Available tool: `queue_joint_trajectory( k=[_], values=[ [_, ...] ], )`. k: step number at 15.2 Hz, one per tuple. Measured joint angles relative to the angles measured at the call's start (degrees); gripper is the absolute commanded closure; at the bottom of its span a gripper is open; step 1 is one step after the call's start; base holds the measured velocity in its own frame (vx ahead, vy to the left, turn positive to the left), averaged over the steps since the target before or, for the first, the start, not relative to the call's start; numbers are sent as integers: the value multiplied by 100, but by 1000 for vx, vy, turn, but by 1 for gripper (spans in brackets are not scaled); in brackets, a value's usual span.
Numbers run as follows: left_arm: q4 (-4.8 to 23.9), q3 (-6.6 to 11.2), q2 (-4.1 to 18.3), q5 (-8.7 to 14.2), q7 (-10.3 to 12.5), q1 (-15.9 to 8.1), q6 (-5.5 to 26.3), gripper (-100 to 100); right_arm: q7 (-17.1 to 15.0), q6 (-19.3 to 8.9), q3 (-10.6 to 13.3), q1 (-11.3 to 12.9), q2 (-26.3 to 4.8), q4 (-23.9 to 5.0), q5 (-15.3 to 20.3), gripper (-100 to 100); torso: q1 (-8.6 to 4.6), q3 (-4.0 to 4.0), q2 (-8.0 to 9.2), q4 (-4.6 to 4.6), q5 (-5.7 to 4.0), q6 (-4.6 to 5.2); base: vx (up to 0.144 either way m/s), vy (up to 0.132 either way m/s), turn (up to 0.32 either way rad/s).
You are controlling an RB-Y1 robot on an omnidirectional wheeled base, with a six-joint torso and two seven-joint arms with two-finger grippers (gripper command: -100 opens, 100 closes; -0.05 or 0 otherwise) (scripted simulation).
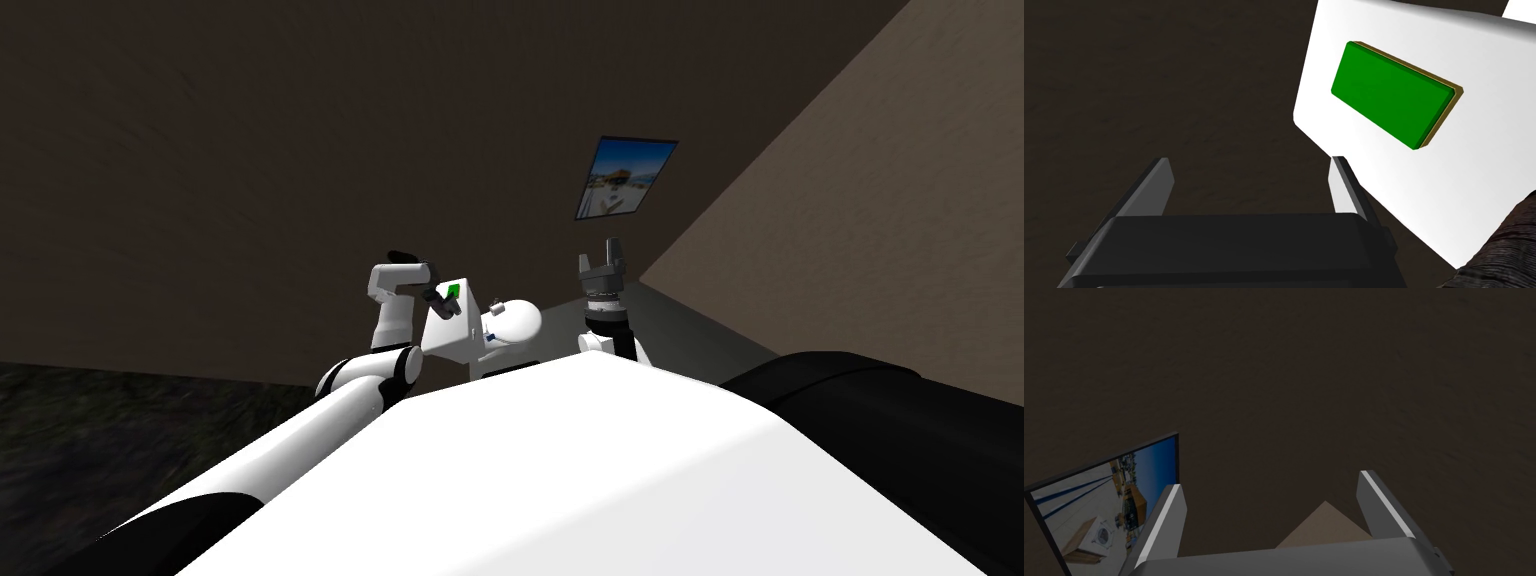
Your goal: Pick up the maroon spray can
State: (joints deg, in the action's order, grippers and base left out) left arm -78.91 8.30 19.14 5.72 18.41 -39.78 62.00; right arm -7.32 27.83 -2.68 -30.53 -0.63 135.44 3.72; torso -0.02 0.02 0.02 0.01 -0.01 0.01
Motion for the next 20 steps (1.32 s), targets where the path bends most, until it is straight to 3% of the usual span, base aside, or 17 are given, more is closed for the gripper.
queue_joint_trajectory(
  k=[15,20],
  values=[
    [981,69,7,176,228,-1082,1670,-100,0,0,0,0,0,0,0,0,4,1,1,0,1,-1,-8,5,-18],
    [1200,88,9,219,284,-1331,2228,-100,0,0,0,0,0,0,0,0,4,0,1,-1,2,-2,-6,10,-12]
  ],
)
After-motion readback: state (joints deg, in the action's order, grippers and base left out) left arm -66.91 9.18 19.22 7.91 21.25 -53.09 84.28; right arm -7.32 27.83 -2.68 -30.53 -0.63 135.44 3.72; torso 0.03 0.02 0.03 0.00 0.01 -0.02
